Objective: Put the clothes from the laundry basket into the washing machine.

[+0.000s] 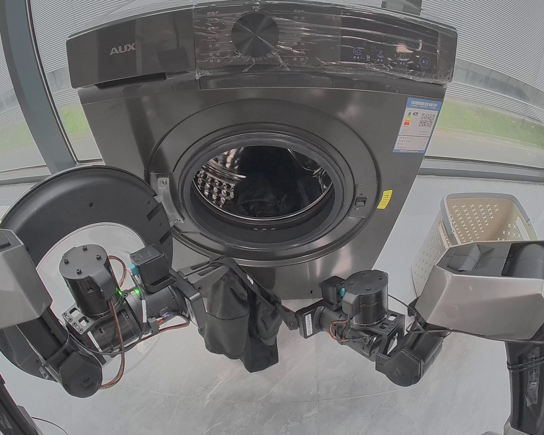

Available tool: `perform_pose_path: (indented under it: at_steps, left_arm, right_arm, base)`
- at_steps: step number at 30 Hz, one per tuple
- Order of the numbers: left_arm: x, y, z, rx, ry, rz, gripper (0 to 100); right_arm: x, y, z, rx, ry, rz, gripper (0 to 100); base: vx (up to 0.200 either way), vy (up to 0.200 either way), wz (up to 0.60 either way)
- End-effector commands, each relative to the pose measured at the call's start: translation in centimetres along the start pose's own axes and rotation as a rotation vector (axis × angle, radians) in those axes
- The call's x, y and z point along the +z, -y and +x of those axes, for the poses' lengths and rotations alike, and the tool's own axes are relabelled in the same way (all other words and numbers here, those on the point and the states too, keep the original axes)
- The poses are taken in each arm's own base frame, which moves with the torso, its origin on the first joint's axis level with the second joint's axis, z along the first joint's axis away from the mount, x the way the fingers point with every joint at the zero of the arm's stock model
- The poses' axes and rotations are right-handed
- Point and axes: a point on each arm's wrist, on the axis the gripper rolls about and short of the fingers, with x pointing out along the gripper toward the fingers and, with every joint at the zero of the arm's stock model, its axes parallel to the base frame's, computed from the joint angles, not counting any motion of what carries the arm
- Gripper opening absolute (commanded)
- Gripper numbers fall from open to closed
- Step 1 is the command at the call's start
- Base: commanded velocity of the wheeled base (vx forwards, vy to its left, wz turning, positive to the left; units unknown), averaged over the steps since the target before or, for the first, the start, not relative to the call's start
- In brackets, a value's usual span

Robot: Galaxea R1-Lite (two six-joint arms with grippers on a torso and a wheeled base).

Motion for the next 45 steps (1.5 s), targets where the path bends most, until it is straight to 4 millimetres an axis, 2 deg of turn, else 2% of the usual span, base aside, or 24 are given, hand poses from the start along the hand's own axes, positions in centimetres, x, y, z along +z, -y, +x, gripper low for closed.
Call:
perform_pose_path:
  at_steps: [1, 9, 24, 34, 37, 40, 45]
  left_arm:
    - [0.0, 0.0, 0.0, 0.0, 0.002, 0.0, 0]
    - [0.0, 0.0, 0.0, 0.0, 0.0, 0.0, 0]
    - [-0.3, 0.0, 0.1, -0.001, -0.008, -0.003, 0]
    - [-0.2, -0.1, 0.1, 0.002, -0.007, -0.001, 0]
    - [-0.2, -0.1, 0.1, 0.002, -0.007, -0.001, 0]
    - [-0.2, -0.1, 0.1, 0.002, -0.007, -0.001, 0]
    - [-0.1, 0.0, 0.1, 0.0, -0.004, 0.0, 0]
  right_arm:
    - [-0.3, -1.0, -0.6, 0.031, -0.015, -0.01, 100]
    - [-0.3, -2.9, -1.0, 0.121, 0.003, -0.019, 100]
    - [1.6, -1.8, -0.8, 0.089, 0.068, 0.006, 100]
    - [1.2, -2.8, -1.5, 0.163, 0.069, 0.011, 100]
    - [1.7, -2.9, -2.0, 0.173, 0.08, 0.017, 100]
    - [1.4, -2.9, -2.1, 0.184, 0.07, 0.015, 100]
    - [-0.5, -3.2, -1.4, 0.212, 0.029, 0.001, 100]
  base:
    - [0.0, 0.0, 0.0]
    - [0.0, 0.0, 0.0]
    - [0.0, 0.0, 0.0]
    - [0.0, 0.0, 0.0]
    - [0.0, 0.0, 0.0]
    - [0.0, 0.0, 0.0]
    - [0.0, 0.0, 0.0]
